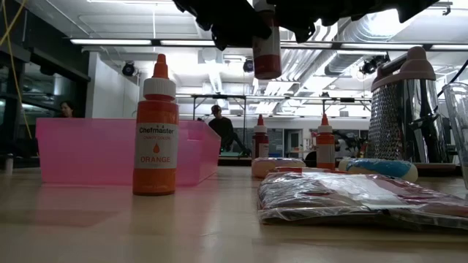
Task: Pick & Place Food Item
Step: Put the middle red food coloring bottle into the transparent bin
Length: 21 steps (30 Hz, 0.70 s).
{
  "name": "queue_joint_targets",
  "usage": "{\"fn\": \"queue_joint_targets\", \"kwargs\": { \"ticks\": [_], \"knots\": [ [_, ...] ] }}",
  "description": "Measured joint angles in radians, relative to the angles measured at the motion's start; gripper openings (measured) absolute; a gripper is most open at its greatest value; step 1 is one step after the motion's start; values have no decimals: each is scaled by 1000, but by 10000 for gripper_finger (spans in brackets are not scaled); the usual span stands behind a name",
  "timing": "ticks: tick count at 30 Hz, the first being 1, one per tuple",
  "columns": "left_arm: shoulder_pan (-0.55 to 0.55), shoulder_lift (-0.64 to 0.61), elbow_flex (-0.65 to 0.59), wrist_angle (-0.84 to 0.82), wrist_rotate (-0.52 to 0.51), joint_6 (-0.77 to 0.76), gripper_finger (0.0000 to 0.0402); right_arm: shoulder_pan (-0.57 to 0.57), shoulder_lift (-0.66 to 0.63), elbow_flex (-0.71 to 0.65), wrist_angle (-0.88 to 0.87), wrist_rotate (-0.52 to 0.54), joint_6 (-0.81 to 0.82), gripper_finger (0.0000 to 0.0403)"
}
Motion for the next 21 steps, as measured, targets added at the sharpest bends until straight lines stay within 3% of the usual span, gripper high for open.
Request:
{"fn": "queue_joint_targets", "kwargs": {
  "ticks": [21],
  "knots": [
    [0,0,0,18,0,7,155,0,0,0,9,1,-24,179]
  ]
}}
